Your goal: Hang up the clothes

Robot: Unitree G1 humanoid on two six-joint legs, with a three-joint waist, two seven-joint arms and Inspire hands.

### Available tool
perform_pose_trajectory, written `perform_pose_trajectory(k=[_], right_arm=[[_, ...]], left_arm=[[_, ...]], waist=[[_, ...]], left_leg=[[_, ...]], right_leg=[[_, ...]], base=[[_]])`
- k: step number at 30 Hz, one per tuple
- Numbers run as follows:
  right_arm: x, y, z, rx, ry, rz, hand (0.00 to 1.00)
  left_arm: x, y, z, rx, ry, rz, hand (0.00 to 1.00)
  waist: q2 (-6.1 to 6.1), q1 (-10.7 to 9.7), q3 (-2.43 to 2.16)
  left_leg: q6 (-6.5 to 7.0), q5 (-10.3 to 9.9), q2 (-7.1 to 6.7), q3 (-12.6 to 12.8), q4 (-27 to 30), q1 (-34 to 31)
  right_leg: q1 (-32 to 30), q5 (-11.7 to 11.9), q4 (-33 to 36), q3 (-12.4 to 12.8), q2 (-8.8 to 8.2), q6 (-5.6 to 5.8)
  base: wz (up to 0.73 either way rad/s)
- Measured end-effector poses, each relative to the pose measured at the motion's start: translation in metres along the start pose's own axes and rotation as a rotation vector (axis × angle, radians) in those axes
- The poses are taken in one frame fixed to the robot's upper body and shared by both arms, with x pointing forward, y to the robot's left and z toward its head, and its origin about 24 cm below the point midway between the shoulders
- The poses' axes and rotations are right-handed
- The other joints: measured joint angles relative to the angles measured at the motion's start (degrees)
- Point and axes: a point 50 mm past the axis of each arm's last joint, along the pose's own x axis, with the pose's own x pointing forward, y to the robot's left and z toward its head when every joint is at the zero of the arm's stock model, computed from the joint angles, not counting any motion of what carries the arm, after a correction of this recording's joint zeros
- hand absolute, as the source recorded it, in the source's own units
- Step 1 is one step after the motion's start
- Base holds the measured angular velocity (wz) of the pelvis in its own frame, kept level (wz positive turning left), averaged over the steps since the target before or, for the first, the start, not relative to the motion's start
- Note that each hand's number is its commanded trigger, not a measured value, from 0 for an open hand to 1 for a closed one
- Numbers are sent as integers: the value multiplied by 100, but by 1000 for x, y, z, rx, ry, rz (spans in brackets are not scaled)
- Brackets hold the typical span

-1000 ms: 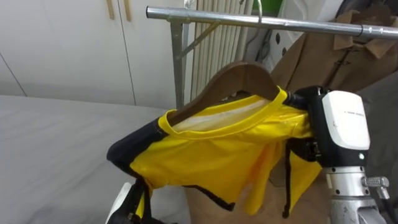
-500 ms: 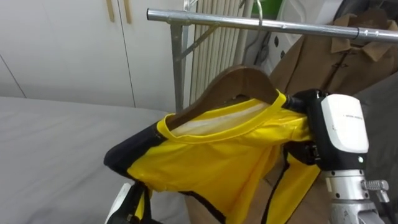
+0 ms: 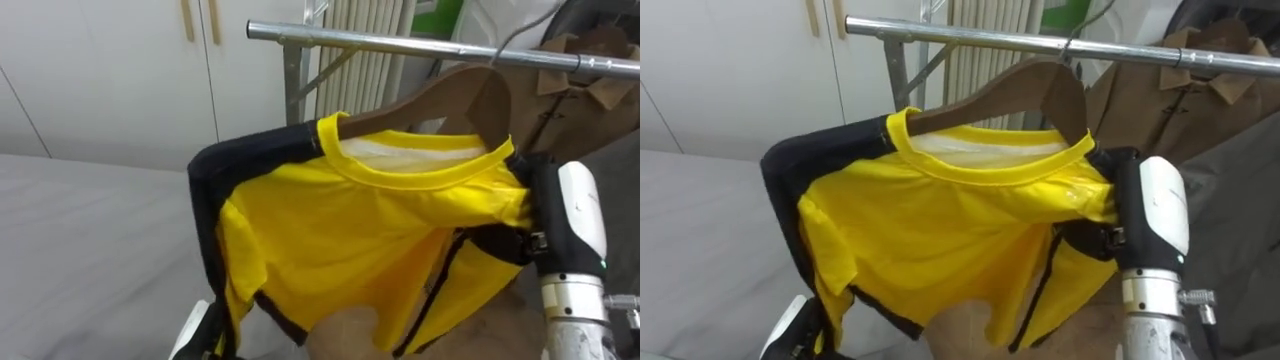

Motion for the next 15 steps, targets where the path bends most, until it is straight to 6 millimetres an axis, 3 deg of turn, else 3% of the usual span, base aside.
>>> perform_pose_trajectory(k=[6, 9, 15], right_arm=[[9, -7, -8, 17, 63, 3, 100], [14, -10, -11, 74, 93, 19, 100], [40, -14, -12, 75, 97, 52, 100]], left_arm=[[-3, 1, 0, -2, -3, -9, 0], [-3, 5, 0, -2, -1, -1, 0], [-3, 9, -1, 25, 1, -1, 0]], waist=[[-58, 21, 27], [-143, 96, 69], [-247, 158, 73]], left_leg=[[-25, 14, 18, -63, -8, 16], [-48, 28, 33, -89, -10, 50], [-69, 41, 33, -135, -4, -14]], right_leg=[[34, -8, -9, -48, 2, -22], [70, -8, -12, -72, 5, -41], [22, 3, -8, -123, -9, -61]], base=[[5], [3], [4]])
